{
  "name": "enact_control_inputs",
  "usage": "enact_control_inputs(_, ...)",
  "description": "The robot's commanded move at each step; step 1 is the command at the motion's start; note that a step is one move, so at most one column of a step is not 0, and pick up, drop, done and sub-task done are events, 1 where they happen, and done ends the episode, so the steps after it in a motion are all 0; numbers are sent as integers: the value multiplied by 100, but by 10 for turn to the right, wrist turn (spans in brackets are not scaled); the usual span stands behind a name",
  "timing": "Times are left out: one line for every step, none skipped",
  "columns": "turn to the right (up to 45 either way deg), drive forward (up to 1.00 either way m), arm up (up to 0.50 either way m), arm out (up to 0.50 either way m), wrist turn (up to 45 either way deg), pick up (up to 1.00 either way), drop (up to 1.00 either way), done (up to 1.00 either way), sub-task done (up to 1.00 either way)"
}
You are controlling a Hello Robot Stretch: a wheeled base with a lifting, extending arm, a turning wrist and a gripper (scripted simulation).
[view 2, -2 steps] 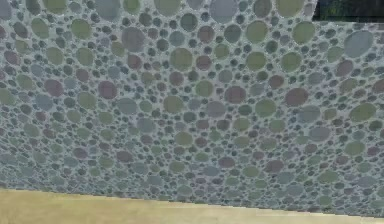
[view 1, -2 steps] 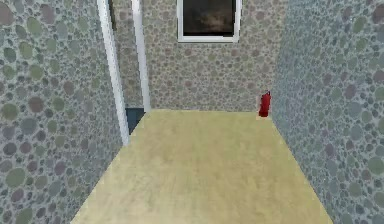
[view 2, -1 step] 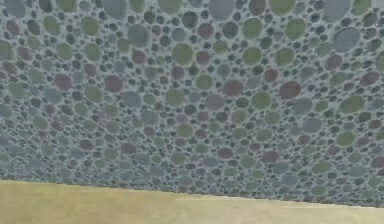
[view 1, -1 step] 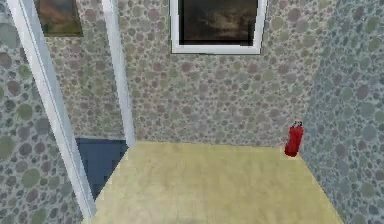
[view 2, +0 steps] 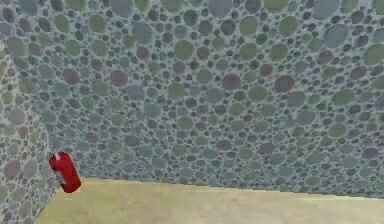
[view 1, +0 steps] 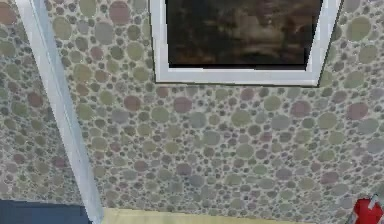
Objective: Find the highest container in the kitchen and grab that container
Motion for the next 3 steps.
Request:
enact_control_inputs(-390, 0, 0, 0, 0, 0, 0, 0, 0)
enact_control_inputs(0, 60, 0, 0, 0, 0, 0, 0, 0)
enact_control_inputs(-420, 0, 0, 0, 0, 0, 0, 0, 0)
